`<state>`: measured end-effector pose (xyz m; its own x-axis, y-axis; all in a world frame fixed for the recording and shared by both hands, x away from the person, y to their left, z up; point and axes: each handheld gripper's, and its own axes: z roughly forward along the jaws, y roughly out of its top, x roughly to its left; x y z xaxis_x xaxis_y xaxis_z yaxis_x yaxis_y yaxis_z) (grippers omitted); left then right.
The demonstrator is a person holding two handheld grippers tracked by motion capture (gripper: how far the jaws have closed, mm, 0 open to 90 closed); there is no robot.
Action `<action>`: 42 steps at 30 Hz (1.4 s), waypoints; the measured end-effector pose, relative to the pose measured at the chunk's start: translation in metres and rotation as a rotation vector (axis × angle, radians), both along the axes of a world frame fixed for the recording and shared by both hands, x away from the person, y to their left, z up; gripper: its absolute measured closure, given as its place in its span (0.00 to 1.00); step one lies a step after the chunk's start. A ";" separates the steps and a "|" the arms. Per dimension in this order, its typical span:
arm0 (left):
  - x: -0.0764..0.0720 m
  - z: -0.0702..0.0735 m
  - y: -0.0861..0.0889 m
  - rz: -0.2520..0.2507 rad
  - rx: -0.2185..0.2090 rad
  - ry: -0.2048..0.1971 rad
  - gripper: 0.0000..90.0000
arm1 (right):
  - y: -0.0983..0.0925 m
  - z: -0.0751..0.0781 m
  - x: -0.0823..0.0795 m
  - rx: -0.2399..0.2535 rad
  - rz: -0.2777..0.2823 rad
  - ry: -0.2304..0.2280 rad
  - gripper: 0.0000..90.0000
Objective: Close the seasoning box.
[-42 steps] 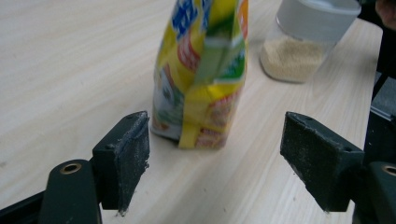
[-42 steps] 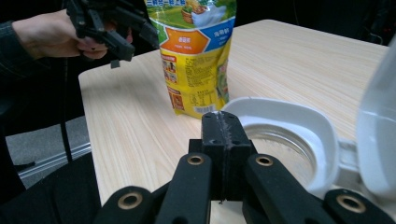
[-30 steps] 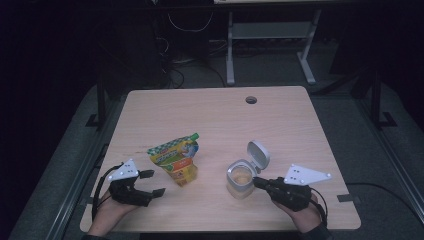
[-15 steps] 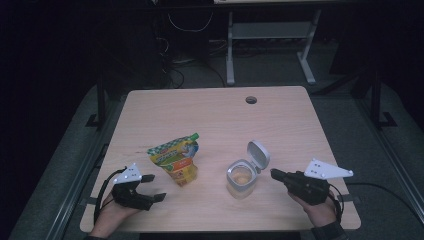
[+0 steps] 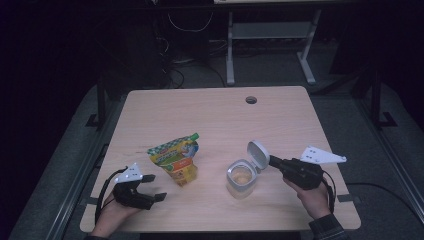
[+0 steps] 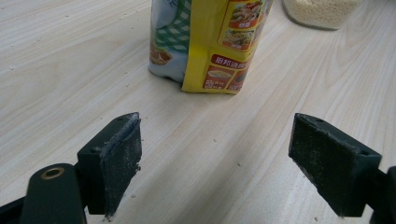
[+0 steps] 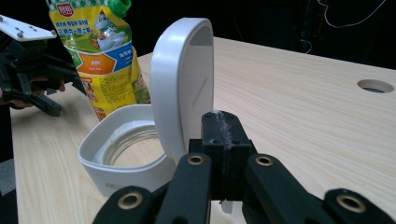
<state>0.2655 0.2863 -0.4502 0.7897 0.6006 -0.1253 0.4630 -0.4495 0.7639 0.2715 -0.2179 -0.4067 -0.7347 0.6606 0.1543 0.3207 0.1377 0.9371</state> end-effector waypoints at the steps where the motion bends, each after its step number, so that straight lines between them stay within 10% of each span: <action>1: 0.000 0.000 0.000 0.000 0.000 0.000 0.19 | 0.001 0.000 0.001 0.001 0.002 0.000 1.00; 22: 0.001 -0.003 -0.001 -0.002 -0.003 0.016 0.19 | 0.021 0.001 -0.002 -0.006 0.074 -0.004 1.00; 42: 0.001 -0.004 0.000 -0.001 0.011 0.022 0.19 | -0.021 -0.023 0.002 -0.163 -0.128 0.013 0.89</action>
<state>0.2662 0.2863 -0.4543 0.7873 0.6013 -0.1362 0.4796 -0.4584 0.7482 0.2731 -0.2388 -0.4296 -0.6416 0.7657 0.0465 0.3571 0.2445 0.9015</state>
